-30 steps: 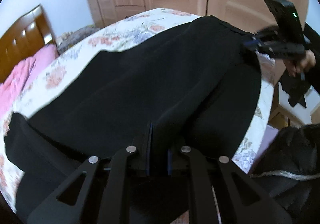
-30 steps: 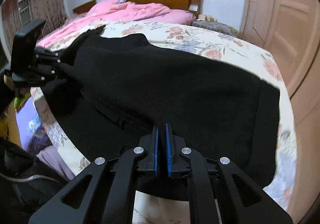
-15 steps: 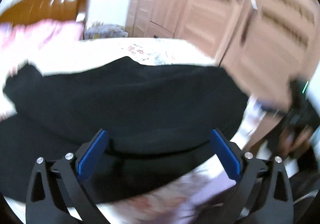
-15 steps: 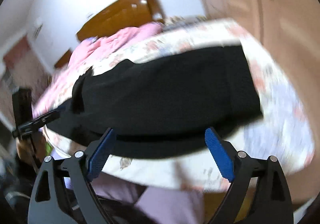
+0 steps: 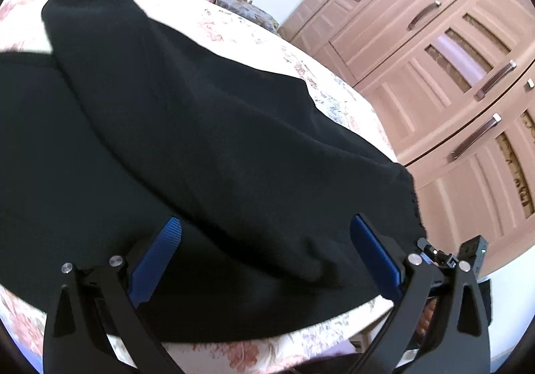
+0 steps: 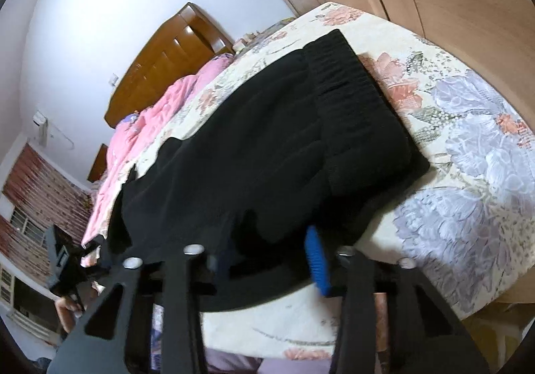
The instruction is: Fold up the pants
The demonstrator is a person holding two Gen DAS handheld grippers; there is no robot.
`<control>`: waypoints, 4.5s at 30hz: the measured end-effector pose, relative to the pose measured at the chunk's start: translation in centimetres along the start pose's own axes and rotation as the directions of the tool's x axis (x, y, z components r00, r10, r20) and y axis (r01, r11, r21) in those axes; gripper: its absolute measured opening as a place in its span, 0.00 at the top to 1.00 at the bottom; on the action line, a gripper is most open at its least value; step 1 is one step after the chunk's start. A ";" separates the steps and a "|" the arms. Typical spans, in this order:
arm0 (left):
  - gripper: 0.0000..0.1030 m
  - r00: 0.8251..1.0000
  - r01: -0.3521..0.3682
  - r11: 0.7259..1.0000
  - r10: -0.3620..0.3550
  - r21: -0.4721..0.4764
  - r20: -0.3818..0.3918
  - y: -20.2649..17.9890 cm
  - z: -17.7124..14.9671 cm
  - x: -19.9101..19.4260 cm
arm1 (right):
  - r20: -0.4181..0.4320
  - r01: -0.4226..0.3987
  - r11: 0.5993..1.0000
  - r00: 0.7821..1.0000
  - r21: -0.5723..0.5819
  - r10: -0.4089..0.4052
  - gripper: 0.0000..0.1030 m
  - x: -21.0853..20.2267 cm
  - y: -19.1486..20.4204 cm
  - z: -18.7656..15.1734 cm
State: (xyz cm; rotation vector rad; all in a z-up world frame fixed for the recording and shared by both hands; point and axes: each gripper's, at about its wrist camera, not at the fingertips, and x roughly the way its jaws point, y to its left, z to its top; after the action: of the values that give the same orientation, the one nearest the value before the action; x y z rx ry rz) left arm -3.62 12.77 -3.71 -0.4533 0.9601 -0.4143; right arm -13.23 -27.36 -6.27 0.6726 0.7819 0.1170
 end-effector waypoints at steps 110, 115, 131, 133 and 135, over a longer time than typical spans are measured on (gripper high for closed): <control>0.02 0.909 -0.415 0.870 0.407 0.266 0.087 -2.7 4.3 6.8 | -0.044 0.213 0.643 0.932 -0.735 -0.360 0.11 17.9 15.4 3.7; 0.02 0.905 -0.423 0.860 0.415 0.285 0.090 -2.7 3.8 6.7 | -0.067 0.196 0.673 0.937 -0.713 -0.344 0.11 17.8 14.8 4.0; 0.02 0.898 -0.439 0.846 0.426 0.302 0.113 -3.2 3.3 3.7 | -0.071 0.193 0.684 0.938 -0.703 -0.339 0.11 17.8 14.6 4.0; 0.02 0.893 -0.449 0.842 0.426 0.299 0.141 -3.4 3.3 1.9 | -0.072 0.193 0.685 0.938 -0.703 -0.339 0.11 17.8 14.6 4.0; 0.02 0.879 -0.476 0.830 0.442 0.290 0.179 -3.3 3.5 0.0 | -0.072 0.197 0.684 0.936 -0.703 -0.343 0.11 17.8 14.6 4.0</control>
State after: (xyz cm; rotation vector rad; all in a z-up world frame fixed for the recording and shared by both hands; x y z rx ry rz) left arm -1.06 10.70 -0.21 0.0673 0.8443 -0.1002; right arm 4.30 -11.97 -6.33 -0.1840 0.9455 0.1923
